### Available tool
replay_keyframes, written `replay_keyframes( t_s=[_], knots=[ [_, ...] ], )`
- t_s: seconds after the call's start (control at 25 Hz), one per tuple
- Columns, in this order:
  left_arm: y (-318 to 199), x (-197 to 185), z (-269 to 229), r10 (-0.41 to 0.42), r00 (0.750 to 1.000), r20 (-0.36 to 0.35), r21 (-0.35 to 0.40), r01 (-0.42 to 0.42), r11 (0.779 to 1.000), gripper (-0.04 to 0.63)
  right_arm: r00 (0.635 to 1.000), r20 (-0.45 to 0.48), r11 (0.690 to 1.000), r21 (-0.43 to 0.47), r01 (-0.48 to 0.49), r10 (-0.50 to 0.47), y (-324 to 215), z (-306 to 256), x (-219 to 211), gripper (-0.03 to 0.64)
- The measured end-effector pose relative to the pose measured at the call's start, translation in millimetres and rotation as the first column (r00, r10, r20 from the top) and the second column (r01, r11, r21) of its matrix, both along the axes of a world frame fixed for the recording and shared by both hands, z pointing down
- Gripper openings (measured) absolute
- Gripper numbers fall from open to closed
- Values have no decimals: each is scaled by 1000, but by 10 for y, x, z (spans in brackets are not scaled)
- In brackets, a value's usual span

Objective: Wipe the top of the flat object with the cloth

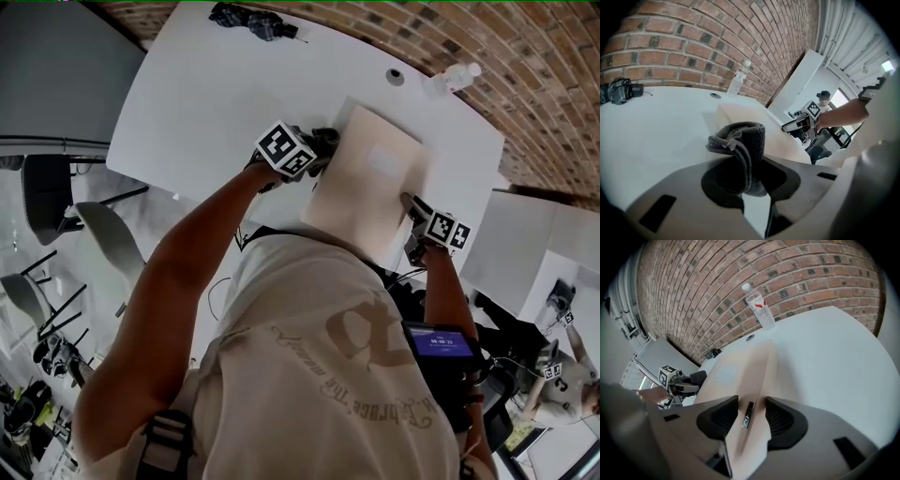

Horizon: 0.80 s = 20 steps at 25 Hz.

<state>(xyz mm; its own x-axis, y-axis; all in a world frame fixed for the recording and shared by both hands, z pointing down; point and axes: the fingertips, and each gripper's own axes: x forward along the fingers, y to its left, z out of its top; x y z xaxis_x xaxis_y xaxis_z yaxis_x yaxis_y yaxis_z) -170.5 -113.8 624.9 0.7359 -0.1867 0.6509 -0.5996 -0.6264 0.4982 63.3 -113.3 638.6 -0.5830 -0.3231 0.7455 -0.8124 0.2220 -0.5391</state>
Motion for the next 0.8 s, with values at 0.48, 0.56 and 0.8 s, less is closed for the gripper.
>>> replay_keyframes(
  t_s=[0.48,0.56,0.8],
  knots=[
    [614,-16,-15,35,999,24,8,-35,999,100,999,-11,999,30,-43,43,1,5,23,190],
    [711,-20,-17,14,1000,19,6,-14,1000,100,999,-14,998,36,-46,46,-2,1,22,190],
    [938,-40,-66,-23,1000,22,2,23,1000,100,999,-18,998,53,-35,36,-19,-9,11,190]
  ],
)
